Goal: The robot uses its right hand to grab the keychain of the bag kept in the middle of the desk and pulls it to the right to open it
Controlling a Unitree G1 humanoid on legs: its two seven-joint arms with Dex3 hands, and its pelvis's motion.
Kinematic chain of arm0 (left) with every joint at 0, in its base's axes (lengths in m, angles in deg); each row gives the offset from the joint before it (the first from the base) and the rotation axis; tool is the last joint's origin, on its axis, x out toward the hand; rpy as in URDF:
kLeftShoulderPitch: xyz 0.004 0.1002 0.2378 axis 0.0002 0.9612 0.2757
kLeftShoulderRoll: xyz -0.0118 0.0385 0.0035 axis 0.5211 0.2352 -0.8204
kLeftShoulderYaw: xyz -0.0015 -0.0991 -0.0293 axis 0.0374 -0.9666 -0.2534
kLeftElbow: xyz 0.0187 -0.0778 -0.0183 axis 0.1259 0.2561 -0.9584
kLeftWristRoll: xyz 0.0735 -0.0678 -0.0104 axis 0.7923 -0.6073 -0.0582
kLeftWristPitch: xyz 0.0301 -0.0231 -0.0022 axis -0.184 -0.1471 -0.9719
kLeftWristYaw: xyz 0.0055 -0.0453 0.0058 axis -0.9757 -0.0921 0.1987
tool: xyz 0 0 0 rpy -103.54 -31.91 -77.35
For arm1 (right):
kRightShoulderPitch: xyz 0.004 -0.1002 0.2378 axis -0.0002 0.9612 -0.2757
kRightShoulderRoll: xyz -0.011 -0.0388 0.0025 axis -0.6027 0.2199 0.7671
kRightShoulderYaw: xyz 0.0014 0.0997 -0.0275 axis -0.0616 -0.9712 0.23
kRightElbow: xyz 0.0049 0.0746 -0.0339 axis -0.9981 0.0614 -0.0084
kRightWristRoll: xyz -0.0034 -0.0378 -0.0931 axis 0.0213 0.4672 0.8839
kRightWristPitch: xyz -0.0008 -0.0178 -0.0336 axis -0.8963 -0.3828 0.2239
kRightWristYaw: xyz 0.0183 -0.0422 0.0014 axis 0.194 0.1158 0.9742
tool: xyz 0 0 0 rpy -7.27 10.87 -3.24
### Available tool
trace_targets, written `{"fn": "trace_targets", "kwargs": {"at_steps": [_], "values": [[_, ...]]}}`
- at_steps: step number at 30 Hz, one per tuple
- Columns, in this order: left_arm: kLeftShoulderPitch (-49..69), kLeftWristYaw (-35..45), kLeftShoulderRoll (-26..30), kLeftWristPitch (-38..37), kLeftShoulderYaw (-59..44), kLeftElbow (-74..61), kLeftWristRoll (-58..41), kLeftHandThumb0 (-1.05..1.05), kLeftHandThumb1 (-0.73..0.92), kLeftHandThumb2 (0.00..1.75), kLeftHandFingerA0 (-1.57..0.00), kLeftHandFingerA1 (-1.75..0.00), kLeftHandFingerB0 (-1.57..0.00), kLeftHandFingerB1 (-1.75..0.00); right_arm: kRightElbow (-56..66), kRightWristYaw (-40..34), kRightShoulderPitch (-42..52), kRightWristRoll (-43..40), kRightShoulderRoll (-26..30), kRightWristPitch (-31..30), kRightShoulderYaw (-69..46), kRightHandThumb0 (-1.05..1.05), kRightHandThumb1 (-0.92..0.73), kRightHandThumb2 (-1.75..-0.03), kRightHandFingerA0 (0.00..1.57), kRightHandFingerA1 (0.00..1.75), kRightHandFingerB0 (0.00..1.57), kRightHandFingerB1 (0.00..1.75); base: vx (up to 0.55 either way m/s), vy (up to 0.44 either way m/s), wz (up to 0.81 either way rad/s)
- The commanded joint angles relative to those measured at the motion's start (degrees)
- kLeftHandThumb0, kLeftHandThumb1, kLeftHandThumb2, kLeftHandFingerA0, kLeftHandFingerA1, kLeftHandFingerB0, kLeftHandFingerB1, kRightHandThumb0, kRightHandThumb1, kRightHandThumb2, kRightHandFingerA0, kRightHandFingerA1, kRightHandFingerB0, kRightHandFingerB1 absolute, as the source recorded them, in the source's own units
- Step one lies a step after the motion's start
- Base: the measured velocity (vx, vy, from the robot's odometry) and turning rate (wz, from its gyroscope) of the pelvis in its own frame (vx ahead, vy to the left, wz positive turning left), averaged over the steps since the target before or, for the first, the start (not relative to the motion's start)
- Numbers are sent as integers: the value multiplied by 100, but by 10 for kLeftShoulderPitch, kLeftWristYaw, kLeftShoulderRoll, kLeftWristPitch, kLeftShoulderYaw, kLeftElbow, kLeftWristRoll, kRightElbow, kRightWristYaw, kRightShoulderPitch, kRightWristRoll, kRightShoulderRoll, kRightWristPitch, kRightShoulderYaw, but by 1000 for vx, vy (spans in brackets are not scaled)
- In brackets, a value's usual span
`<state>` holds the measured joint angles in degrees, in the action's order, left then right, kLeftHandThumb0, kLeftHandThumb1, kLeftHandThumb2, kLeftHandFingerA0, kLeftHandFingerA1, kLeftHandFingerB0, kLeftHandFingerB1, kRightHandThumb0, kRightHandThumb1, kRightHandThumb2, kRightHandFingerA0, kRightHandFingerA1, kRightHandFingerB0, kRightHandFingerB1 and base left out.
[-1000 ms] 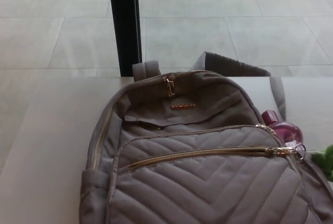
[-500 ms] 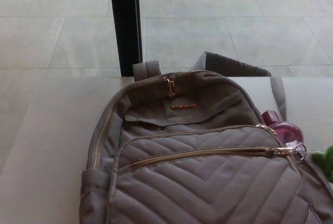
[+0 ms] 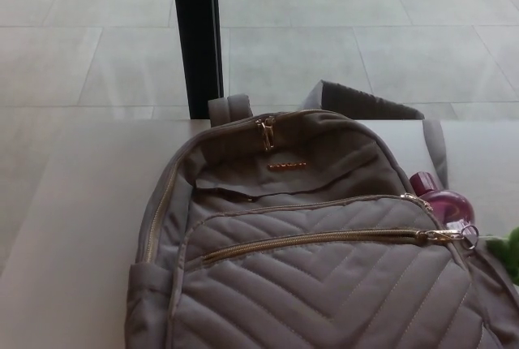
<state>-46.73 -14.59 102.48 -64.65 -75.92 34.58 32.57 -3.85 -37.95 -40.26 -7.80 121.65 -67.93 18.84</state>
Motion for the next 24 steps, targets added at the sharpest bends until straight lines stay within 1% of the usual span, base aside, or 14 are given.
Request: {"fn": "trace_targets", "kwargs": {"at_steps": [1, 24], "values": [[1, -5, 3, 11, 1, 2, -2, -83, 92, 78, -69, -57, -52, -45, -2, 3, 2, -6, 10, -6, 0, -99, -57, -94, 0, 7, 0, 0, 0, 0, 0], [-4, -1, 9, 9, -3, -1, -6, -83, 92, 78, -69, -57, -52, -45, 8, 4, -4, -9, 10, -14, -2, -99, -57, -94, 0, 7, 0, 0, 0, 0, 0]]}}
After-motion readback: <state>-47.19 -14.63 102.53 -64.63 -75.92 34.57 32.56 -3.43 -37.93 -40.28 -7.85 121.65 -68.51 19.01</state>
